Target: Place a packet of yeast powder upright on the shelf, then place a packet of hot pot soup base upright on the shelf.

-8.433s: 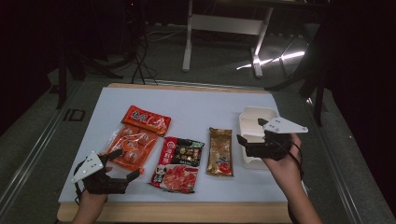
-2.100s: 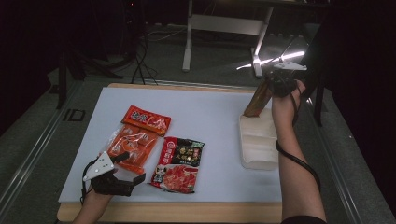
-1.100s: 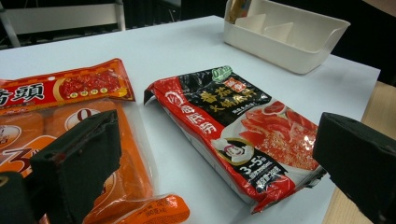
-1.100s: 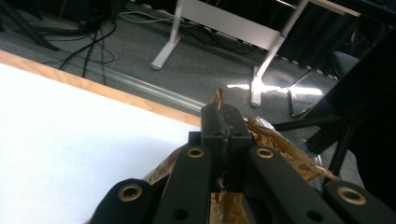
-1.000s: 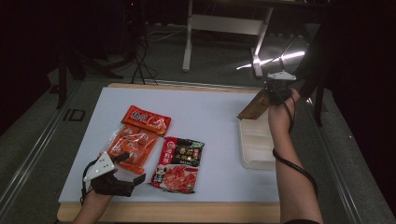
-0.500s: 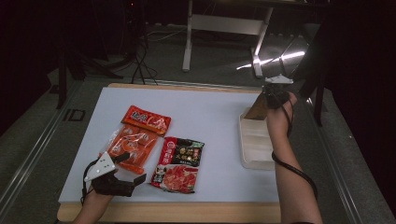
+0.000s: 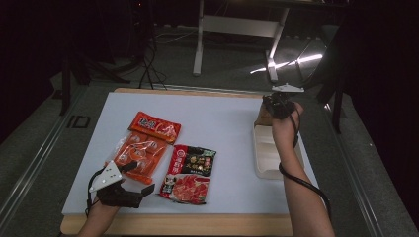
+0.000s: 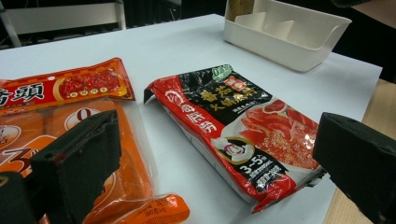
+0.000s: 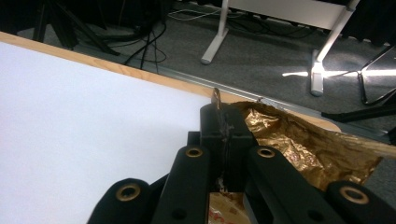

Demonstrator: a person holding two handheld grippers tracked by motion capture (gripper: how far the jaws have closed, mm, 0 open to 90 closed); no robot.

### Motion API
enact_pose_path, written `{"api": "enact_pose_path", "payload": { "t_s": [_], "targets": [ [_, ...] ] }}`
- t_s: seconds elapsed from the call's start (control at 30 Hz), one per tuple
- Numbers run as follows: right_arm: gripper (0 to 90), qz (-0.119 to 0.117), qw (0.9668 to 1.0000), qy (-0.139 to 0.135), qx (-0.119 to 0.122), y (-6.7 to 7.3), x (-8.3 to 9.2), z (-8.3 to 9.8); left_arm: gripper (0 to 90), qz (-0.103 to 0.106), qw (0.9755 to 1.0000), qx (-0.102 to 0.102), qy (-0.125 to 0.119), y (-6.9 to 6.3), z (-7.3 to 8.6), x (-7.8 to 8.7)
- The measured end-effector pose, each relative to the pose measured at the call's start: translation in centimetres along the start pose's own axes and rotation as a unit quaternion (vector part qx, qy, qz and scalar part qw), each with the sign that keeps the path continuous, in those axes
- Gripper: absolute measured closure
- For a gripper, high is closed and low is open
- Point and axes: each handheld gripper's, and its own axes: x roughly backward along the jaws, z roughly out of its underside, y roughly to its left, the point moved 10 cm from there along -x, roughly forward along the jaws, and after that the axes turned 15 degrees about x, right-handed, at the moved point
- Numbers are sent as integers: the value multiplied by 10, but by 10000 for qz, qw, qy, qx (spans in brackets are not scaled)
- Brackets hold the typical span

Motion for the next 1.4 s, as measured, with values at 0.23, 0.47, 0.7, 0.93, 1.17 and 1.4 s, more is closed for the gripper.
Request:
{"api": "enact_pose_path", "payload": {
  "t_s": [0.23,0.47,0.7,0.93,1.17,1.4],
  "targets": [
    [652,-72,9998,-181,-21,0,7,-8,18,0,10000,-3,11,1,0,0],
    [379,-215,9987,-456,-72,6,28,-24,18,99,9999,-25,-67,-2,-2,0],
    [136,-861,9903,-1057,-282,34,60,-35,20,153,9998,-80,-105,-7,-4,2],
    [142,-1305,9834,-1258,17,63,85,-27,20,311,9994,76,144,-12,0,0],
    [142,-1705,9747,-1418,292,85,112,-14,19,284,9993,164,154,-12,-6,1],
    [142,-1913,9681,-1519,551,107,140,2,52,268,9993,185,182,-11,-16,1]
  ]
}}
